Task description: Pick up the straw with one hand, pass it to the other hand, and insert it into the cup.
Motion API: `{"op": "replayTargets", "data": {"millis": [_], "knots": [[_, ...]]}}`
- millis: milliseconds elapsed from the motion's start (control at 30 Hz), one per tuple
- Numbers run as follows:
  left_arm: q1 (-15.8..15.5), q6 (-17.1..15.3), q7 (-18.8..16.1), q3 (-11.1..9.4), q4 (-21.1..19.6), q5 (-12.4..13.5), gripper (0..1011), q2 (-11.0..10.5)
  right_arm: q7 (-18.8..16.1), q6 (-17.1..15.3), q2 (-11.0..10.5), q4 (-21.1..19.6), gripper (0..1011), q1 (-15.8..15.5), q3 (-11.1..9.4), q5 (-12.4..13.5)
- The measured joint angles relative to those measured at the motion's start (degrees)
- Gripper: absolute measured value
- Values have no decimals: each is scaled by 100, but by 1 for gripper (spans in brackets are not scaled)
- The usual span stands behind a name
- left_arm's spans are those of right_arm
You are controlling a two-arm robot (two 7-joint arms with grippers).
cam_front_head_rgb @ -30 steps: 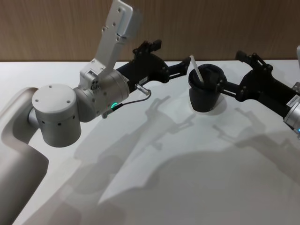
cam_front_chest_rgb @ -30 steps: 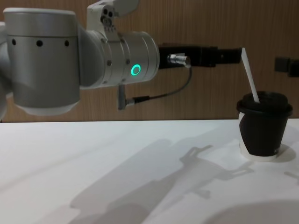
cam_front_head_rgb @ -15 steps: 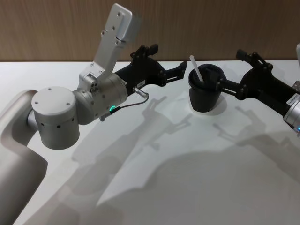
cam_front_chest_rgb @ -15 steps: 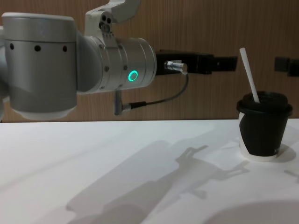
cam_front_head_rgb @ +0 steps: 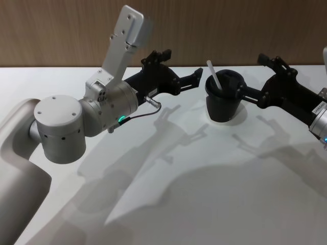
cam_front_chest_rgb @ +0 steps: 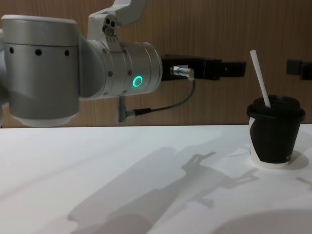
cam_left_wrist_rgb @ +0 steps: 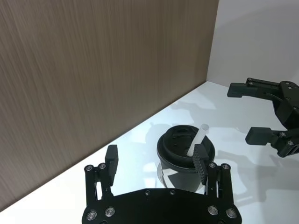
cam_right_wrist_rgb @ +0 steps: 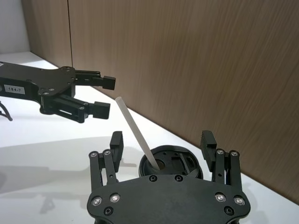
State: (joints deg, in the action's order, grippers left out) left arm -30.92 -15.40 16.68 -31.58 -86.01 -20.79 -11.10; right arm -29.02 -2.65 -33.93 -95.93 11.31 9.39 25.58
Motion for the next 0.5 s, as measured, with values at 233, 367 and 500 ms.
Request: {"op": "replayTargets", "data": {"millis": [233, 367, 500], "knots": [[4, -5, -2, 0, 2, 4, 1003, -1, 1, 0, -1, 4, 1001, 5, 5, 2], [5, -7, -2, 0, 2, 6, 1003, -1, 1, -1, -1, 7, 1001, 7, 6, 2], [6, -8, -2, 0, 2, 8, 1003, -1, 1, -1, -1, 9, 1001, 8, 6, 2]]}}
